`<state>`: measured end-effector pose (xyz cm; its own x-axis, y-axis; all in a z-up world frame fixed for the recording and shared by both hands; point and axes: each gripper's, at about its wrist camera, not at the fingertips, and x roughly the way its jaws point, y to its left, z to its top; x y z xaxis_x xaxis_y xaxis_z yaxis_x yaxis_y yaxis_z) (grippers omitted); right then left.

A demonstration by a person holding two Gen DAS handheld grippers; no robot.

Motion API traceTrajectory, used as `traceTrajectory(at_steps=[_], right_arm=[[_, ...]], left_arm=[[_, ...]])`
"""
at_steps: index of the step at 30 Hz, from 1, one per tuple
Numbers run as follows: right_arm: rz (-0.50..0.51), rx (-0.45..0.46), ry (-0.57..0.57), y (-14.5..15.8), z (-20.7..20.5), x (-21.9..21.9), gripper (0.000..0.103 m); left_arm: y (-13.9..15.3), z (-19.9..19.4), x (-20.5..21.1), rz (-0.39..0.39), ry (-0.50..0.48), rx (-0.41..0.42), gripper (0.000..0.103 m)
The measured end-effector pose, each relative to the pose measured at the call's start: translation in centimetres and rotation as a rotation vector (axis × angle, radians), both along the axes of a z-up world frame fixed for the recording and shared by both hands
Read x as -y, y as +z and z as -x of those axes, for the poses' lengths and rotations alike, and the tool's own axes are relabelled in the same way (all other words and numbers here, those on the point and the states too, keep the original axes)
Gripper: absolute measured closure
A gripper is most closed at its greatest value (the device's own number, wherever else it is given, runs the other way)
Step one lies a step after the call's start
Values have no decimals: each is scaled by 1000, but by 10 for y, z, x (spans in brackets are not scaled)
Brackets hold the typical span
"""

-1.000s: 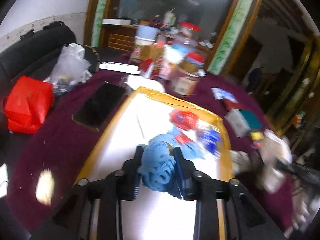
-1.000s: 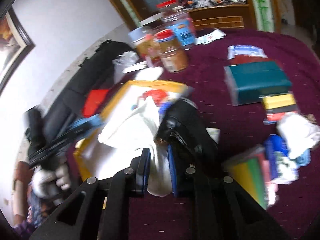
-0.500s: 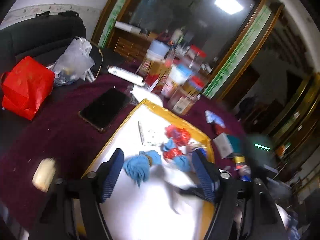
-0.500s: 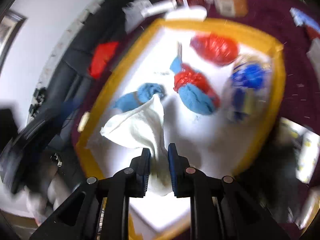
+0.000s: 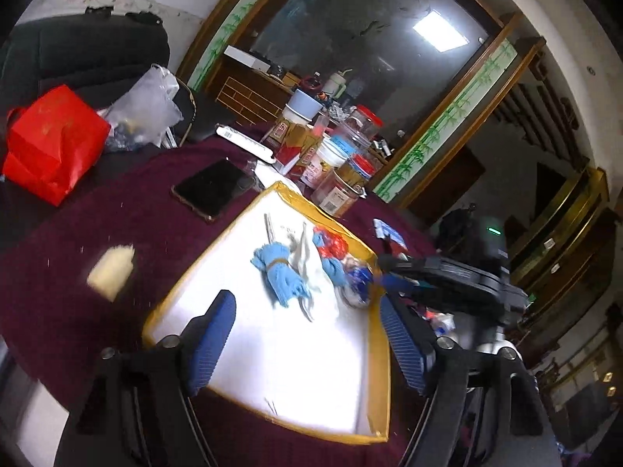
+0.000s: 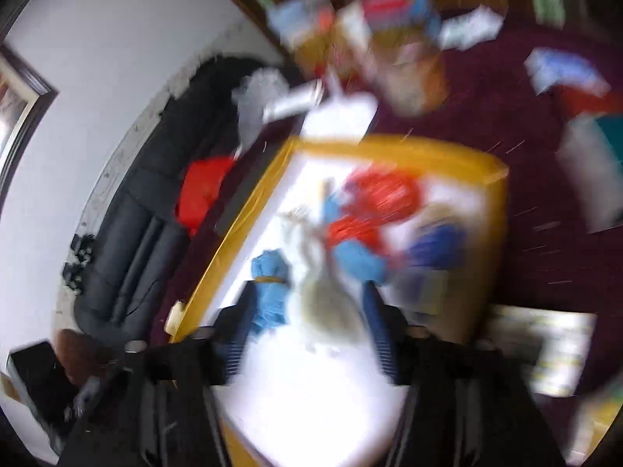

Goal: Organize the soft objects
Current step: 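Carry the white towel into the tray and open the right gripper, then grasp the black printed packet from the pile with the right gripper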

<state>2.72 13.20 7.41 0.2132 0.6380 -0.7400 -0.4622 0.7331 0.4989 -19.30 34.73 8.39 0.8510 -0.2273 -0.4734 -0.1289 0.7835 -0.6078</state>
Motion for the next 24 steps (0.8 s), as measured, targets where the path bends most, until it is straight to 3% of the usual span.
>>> traceTrajectory(at_steps=[2, 5, 9, 13, 14, 16, 17, 18, 24], right_arm=[[43, 118, -54, 22, 13, 33, 32], [206, 267, -121, 37, 29, 74, 33], [263, 214, -126, 16, 37, 102, 33], [325, 199, -96, -16, 43, 96, 34], [342, 202, -88, -19, 43, 93, 36], [379, 223, -75, -33, 43, 86, 65], [407, 286, -76, -33, 47, 83, 67], [415, 301, -75, -33, 48, 81, 68], [226, 285, -108, -7, 72, 125, 70]], left_arm=[[-2, 9, 2, 9, -3, 7, 18], [-8, 14, 11, 32, -25, 13, 16], [-7, 13, 31, 35, -69, 5, 16], [4, 22, 50, -10, -90, 19, 16], [7, 25, 55, -22, -92, 21, 16], [10, 29, 61, -40, -91, 17, 16], [12, 30, 65, -50, -92, 13, 16], [13, 31, 69, -62, -95, 11, 16], [23, 15, 107, -122, -166, 0, 16]])
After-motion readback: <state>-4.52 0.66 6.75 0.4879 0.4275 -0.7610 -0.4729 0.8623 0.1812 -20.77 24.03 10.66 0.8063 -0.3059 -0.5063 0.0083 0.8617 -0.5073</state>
